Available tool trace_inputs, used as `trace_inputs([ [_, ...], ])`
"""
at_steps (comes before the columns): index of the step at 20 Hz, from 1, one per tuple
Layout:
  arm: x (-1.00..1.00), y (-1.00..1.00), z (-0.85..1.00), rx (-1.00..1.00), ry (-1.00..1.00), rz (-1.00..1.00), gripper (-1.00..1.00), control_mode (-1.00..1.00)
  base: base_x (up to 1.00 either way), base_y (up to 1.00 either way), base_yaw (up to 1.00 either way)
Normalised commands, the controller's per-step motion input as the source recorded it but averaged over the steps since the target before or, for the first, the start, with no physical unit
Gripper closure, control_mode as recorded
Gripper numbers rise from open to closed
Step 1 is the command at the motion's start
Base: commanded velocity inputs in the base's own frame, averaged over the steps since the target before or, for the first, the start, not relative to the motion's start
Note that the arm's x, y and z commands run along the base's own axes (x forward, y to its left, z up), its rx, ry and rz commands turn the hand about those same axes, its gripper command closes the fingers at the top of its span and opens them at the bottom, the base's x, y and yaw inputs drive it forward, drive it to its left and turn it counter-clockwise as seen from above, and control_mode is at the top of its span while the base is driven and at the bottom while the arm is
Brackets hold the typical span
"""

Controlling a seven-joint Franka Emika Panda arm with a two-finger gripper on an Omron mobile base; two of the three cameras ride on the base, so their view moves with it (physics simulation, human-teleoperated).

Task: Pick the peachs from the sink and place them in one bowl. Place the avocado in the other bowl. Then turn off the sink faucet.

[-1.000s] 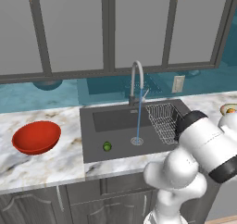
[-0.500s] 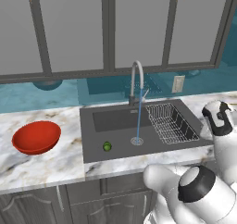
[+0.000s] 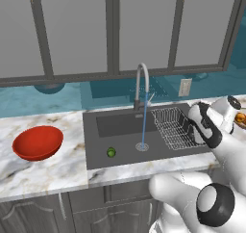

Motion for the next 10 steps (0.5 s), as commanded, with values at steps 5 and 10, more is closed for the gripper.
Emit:
trace_inputs([
  [5, 0.06, 0.69, -0.02, -0.19, 0.28, 0.13, -1.00, -1.00, 0.00, 0.00, 0.00],
  [10, 0.00, 0.68, 0.00, -0.10, 0.10, 0.09, -1.00, -1.00, 0.00, 0.00, 0.00],
])
